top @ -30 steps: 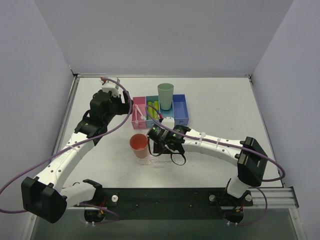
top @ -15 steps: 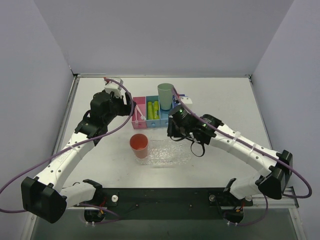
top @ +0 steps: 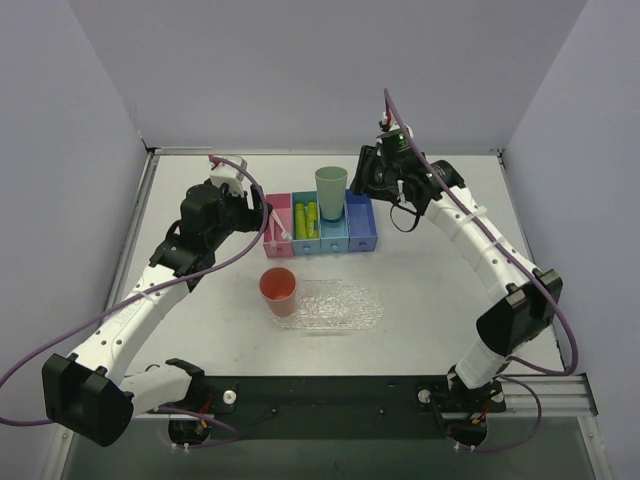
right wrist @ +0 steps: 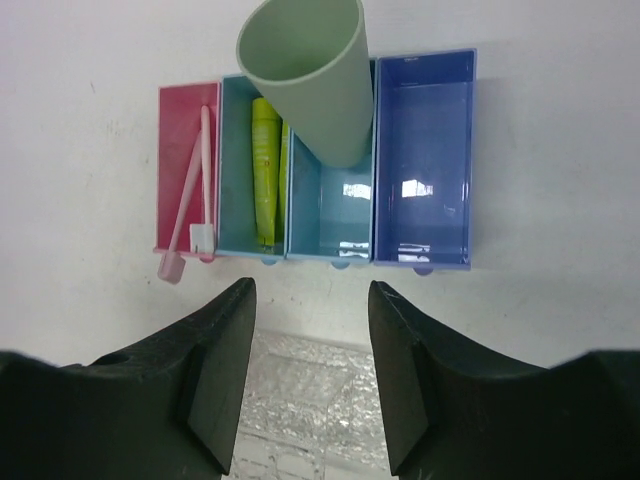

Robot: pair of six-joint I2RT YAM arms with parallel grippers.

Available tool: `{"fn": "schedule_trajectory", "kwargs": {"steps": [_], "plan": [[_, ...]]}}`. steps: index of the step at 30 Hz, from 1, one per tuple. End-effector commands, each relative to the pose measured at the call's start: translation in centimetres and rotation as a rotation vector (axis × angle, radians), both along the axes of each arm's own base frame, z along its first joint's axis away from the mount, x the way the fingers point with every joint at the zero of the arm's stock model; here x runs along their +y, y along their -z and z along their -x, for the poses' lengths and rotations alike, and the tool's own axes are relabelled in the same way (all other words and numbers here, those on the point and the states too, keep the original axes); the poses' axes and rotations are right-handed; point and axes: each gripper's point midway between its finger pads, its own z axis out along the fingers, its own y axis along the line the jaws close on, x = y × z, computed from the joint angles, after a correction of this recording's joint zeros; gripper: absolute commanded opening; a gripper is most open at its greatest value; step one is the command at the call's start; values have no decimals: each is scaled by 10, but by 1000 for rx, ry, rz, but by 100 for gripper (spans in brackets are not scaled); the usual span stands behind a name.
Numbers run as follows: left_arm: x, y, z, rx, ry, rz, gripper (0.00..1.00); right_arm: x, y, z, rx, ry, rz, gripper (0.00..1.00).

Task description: Prepare toiletry sets of a toothbrush and toothpaste on the tray

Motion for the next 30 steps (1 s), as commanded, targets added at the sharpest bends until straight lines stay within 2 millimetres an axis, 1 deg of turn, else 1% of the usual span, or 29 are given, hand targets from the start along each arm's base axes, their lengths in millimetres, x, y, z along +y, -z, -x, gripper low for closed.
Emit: {"fn": "schedule_trajectory", "kwargs": {"steps": [1,2,4,5,7,8,10,11,13,14,15,16,17,18,22,23,24,27,30], "plan": [[-2,-19,0,-66,13,7,78,9,-6,-37,-4,-9,-79,46],[-2,-19,0,-66,12,7,78,9,5,-48,15,6,-78,47],[-2,-21,0,-71,13,9,78,9,8,-62,21,36,-101,47],[-2,-19,0,-67,13,9,78,6,14,-75,27,54,-105,48],[-2,-21,1,-70,13,10,78,5,21,-87,34,79,-114,48],[-1,-20,1,-69,10,9,78,4,27,-98,40,95,-114,48],[0,-22,1,-74,4,8,78,4,35,-106,52,114,-122,49],[1,-23,1,-76,3,7,78,4,45,-113,70,123,-122,49],[1,-23,1,-76,3,8,78,4,46,-122,68,135,-138,49],[1,-23,1,-78,3,7,78,6,56,-127,83,138,-134,49],[0,-23,1,-77,6,9,78,8,54,-131,75,135,-142,49],[0,-22,2,-75,5,10,78,9,56,-133,79,137,-146,49],[0,-22,2,-75,7,10,78,11,63,-137,89,139,-146,49],[0,-22,2,-74,6,12,78,12,63,-140,85,140,-153,49],[-1,-23,2,-78,8,12,79,19,73,-145,96,139,-172,49],[-1,-22,2,-74,8,12,79,20,80,-146,108,142,-169,49],[-1,-22,2,-74,8,12,78,21,82,-147,111,143,-171,49],[0,-25,3,-80,6,14,79,22,90,-145,132,144,-172,47],[0,-25,3,-82,5,14,79,23,93,-139,144,141,-165,46]]}}
